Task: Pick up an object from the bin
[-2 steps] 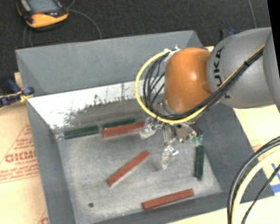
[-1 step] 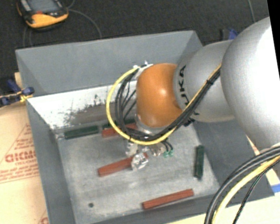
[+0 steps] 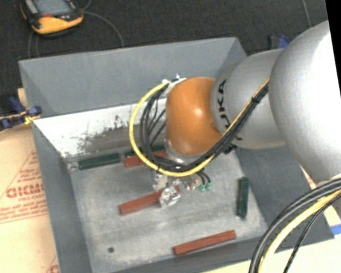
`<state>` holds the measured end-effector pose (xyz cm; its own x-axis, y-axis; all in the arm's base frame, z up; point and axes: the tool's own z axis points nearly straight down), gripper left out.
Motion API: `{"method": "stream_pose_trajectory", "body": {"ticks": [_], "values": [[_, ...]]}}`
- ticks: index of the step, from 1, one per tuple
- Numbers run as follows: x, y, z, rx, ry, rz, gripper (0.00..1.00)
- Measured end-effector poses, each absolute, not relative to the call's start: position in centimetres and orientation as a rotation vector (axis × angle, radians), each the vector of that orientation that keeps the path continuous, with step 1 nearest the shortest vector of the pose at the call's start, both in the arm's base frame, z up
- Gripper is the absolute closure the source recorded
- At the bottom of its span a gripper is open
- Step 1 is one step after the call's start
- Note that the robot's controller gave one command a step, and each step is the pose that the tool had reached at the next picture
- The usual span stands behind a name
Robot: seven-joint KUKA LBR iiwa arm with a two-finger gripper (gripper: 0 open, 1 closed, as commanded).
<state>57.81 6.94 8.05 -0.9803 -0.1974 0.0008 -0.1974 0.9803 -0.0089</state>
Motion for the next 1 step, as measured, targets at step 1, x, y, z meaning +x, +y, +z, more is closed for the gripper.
{"method": "stream_pose_trajectory", "body": {"ticks": [1], "values": [[57.88, 6.0, 22.64, -0.368, 3.113, -0.001, 1.0]]}}
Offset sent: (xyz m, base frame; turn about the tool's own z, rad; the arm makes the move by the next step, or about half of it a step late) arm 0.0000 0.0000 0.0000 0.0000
